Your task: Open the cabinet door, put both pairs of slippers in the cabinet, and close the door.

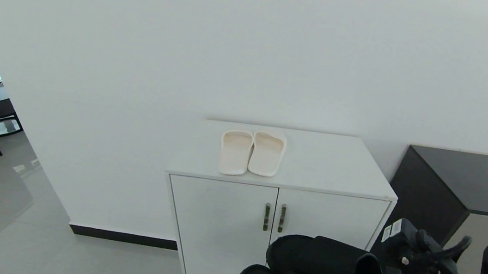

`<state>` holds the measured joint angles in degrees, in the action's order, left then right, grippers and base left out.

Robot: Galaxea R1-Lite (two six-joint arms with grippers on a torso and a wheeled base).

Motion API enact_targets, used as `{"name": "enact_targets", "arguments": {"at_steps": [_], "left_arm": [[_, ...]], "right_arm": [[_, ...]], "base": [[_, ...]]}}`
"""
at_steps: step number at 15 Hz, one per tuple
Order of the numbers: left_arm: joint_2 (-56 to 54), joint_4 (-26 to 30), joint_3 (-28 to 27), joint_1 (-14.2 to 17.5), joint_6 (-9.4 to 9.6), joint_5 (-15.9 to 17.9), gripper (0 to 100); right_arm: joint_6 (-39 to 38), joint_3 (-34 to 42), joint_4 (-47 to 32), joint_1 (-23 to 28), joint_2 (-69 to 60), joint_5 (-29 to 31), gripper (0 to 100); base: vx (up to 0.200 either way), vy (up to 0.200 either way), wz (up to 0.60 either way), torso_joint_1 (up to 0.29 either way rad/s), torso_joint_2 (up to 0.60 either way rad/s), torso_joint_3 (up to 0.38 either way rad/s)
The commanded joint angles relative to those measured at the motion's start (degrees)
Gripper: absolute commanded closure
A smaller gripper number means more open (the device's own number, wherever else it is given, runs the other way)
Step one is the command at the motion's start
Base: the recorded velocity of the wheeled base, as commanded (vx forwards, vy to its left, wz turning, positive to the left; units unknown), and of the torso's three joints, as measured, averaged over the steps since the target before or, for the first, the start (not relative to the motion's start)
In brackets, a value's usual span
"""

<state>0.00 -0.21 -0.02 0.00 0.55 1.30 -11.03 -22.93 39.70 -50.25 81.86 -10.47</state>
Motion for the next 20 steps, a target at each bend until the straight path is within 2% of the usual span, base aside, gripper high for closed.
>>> {"name": "enact_targets", "arguments": {"at_steps": [1, 4, 10, 12, 20], "left_arm": [[0.09, 0.03, 0.02, 0.0, -0.02, 0.01, 100], [0.09, 0.03, 0.02, 0.0, -0.02, 0.01, 100], [0.09, 0.03, 0.02, 0.0, -0.02, 0.01, 100], [0.09, 0.03, 0.02, 0.0, -0.02, 0.01, 100], [0.0, 0.03, 0.02, 0.0, -0.11, -0.07, 100]], "right_arm": [[-0.04, -0.71, 0.11, -0.02, 1.02, -0.08, 100], [-0.13, -0.54, 0.02, 0.06, 2.08, -2.62, 100], [-0.04, 0.17, 1.34, 0.06, 2.08, -2.62, 100], [-0.04, 0.25, 1.69, 0.06, 1.72, -2.62, 100], [0.13, 1.75, 3.71, 0.06, 2.08, -2.71, 100]], "base": [[0.0, -0.2, 0.0, 0.007, 0.01, 0.007], [0.0, -0.2, 0.0, 0.009, 0.0, 0.004], [0.2, -0.2, 0.0, -0.001, 0.0, 0.004], [0.2, 0.0, 0.0, 0.01, 0.01, -0.002], [0.0, 0.0, 0.0, -0.042, 0.09, 0.045]]}}
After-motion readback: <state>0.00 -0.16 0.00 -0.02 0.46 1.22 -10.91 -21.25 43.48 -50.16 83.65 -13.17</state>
